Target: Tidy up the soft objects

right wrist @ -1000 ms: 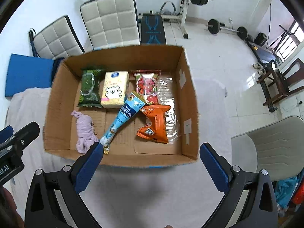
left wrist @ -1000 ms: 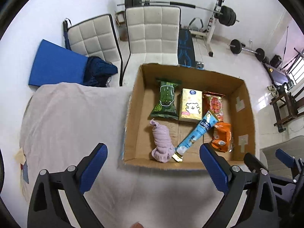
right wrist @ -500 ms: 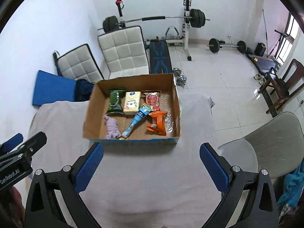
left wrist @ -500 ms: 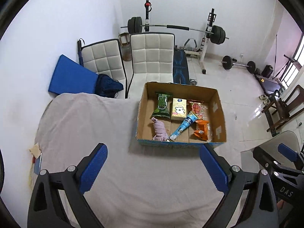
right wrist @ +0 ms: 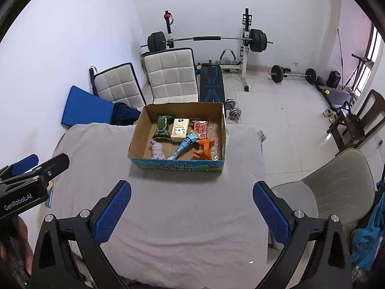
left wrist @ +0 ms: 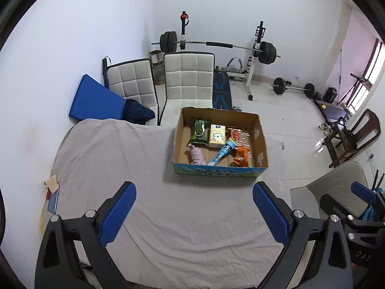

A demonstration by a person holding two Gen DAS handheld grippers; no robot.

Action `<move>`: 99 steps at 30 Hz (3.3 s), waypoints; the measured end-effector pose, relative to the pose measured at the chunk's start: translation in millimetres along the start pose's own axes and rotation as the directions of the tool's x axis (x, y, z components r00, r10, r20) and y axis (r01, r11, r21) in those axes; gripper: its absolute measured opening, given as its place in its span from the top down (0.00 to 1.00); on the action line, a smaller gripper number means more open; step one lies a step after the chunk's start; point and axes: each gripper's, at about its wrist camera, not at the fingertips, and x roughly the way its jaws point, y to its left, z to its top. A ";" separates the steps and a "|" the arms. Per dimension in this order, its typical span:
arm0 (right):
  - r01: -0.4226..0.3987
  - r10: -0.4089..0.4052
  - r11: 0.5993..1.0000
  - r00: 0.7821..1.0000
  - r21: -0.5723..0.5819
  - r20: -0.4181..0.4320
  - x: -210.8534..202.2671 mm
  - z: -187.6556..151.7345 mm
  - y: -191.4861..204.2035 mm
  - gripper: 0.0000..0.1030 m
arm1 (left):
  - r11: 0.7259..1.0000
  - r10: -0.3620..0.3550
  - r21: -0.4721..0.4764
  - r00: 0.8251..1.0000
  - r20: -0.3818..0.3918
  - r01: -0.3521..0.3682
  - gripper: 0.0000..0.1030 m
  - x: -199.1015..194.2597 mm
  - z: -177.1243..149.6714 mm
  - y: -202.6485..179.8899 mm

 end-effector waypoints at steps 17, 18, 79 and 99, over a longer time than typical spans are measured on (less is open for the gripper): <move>0.061 -0.061 0.998 0.996 0.010 0.065 -20.7 5.0 -3.9 0.00 | 1.000 -0.005 -0.006 0.999 0.047 0.005 0.00 -14.7 -6.1 -4.9; 0.068 -0.069 0.998 0.995 0.013 0.070 -20.4 7.3 -4.5 0.00 | 1.000 0.004 -0.005 0.998 0.055 -0.003 0.00 -14.4 -3.9 -5.5; 0.080 -0.080 0.997 0.991 0.005 0.111 12.0 59.3 -12.1 0.00 | 0.999 0.047 0.002 0.997 0.066 -0.047 0.00 16.6 15.6 -15.0; 0.088 -0.087 0.996 0.989 0.004 0.118 10.2 48.3 -8.9 0.00 | 0.999 0.047 -0.002 0.997 0.066 -0.047 0.00 15.0 15.0 -14.3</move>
